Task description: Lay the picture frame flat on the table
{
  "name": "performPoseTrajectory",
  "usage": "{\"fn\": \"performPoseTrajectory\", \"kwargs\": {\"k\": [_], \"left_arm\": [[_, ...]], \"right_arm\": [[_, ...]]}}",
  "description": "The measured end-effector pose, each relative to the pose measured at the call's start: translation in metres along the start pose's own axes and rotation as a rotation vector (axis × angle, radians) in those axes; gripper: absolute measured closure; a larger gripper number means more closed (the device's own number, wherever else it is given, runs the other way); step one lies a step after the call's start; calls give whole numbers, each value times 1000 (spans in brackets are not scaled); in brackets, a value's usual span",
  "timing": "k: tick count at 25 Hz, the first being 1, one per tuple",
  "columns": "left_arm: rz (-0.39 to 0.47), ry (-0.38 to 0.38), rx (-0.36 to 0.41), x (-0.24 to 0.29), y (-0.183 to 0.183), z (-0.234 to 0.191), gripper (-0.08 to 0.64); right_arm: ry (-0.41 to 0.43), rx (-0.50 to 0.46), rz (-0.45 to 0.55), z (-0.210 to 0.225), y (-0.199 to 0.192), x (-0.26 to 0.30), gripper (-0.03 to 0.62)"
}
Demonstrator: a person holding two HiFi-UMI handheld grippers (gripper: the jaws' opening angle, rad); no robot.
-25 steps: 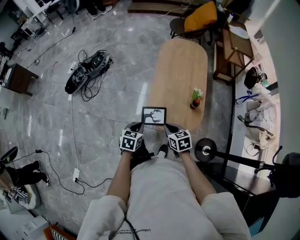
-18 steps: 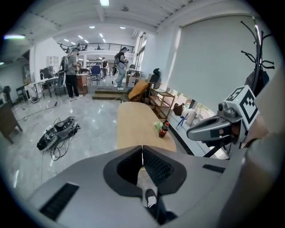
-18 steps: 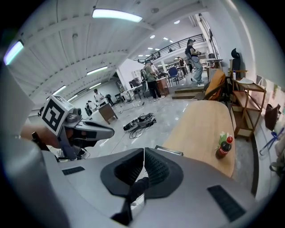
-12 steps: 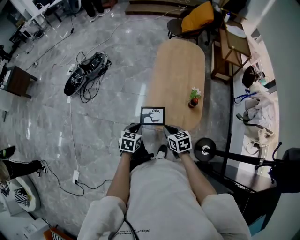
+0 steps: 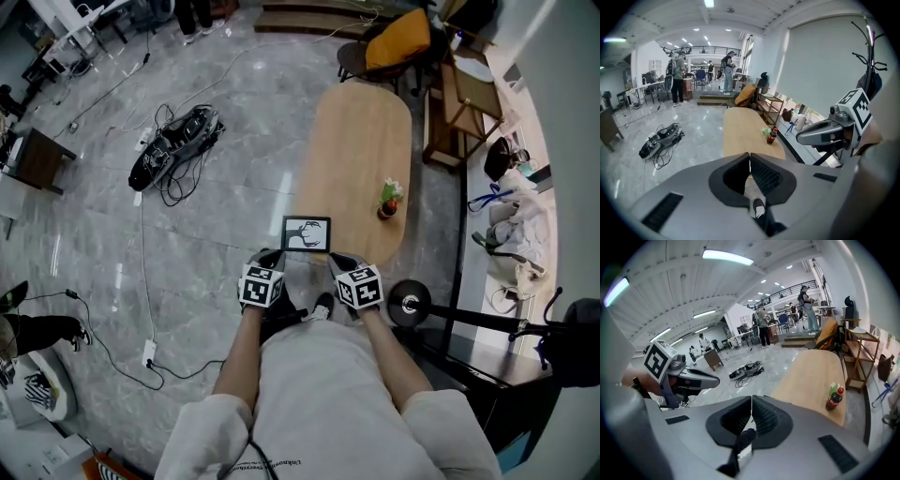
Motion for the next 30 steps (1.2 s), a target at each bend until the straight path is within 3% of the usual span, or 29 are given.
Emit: {"fn": "performPoseTrajectory", "kwargs": {"k": [30], "left_arm": [[10, -5, -12, -1, -2, 1, 537]], "right_arm": [[-8, 2, -12, 2, -6, -2, 558]]}}
Point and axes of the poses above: the fingertips, and each gripper's own axes: x forward along the fingers, z to its right, y out of its top, the point moved 10 cm from there along -x, backward along the fingers, and after that the axes turned 2 degrees about y, right-handed, at the moved point
